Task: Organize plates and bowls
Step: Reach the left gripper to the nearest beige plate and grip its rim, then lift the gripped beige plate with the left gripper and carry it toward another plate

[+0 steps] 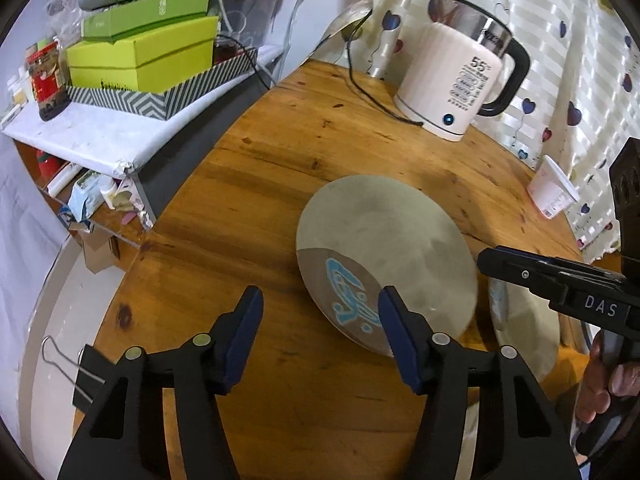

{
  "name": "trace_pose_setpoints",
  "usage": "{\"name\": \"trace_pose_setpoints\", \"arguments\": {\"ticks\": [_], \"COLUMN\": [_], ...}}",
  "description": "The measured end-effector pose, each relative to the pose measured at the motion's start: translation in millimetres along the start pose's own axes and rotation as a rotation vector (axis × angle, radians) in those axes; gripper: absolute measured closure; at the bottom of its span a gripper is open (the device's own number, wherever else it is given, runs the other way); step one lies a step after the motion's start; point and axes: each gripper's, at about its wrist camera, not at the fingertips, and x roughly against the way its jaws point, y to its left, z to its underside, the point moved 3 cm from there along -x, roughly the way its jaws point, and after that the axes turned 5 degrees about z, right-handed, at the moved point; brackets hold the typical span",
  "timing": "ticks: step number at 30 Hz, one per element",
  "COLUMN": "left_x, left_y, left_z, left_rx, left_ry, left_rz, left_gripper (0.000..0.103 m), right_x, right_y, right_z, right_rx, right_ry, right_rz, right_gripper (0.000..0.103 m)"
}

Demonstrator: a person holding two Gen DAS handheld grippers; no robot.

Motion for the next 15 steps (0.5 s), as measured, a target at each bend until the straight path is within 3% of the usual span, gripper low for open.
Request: {"name": "trace_pose_setpoints", "arguments": {"ticks": [13,15], "left_x": [-22.4,-23.4], "left_y": [2.9,1.9], "left_z": [-6.2,-6.9], "left_rx": [0.007,0.004], "left_ry": [0.024,0.021], "left_rz": [0.025,0.026], "left_gripper": [0.062,0.064], "right_x": [-24.8,-27.2], "right_y": [-15.1,-16.5], "right_z": [-9.6,-8.8], "right_rx": [-0.032,-0.036], "right_ry": [0.033,0.042], "right_rz": [-0.004,-0.008], "right_gripper": [0.083,0.088]}}
